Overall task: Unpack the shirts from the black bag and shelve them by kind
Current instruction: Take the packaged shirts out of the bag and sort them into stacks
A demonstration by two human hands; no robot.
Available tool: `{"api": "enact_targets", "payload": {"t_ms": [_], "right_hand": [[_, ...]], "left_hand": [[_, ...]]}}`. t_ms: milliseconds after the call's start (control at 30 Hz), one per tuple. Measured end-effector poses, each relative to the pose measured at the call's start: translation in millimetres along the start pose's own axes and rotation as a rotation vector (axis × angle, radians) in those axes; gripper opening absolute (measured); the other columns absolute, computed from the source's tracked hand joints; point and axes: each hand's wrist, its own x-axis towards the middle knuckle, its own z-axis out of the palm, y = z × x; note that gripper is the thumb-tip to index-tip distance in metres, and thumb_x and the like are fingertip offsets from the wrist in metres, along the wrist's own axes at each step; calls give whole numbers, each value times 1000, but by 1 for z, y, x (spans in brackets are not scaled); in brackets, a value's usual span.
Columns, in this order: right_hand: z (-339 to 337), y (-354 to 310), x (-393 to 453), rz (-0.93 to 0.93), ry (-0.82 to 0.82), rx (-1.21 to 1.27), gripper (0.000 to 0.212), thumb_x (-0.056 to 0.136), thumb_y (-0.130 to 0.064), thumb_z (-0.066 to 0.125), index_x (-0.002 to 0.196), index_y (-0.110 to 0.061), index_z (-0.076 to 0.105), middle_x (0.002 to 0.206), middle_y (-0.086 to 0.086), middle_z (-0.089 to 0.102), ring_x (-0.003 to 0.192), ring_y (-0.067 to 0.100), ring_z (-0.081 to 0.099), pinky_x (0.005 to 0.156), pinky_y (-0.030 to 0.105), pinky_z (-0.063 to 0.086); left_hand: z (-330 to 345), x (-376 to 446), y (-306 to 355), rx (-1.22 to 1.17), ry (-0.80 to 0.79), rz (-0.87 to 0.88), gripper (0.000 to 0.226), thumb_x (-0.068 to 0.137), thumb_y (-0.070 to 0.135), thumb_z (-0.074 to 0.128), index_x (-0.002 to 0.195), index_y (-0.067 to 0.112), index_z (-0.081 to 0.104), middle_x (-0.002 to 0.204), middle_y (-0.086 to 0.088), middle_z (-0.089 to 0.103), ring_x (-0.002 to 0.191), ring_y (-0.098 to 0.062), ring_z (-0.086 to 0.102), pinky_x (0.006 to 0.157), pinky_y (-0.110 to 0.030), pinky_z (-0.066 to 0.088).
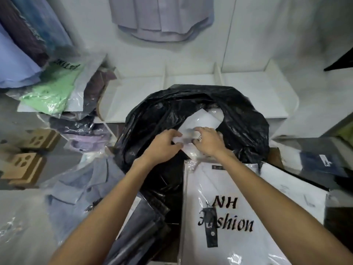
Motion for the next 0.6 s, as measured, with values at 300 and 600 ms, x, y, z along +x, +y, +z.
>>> {"api": "enact_targets", "payload": {"t_ms": [300,600], "right_hand": [[-81,83,13,210,118,-428,55,100,-40,52,150,-19,42,147,13,52,137,37,41,114,50,27],[-90,104,2,46,99,-426,49,95,-22,55,143,-28,53,140,4,60,133,28,50,111,43,25]], "left_hand": [[79,136,67,576,-433,352,68,92,-2,46,147,38,41,155,2,43,134,-25,52,106,-44,48],[145,182,90,1098,-434,534,93,88,49,72,159,15,23,160,-6,36,147,-28,33,124,-56,14]]}}
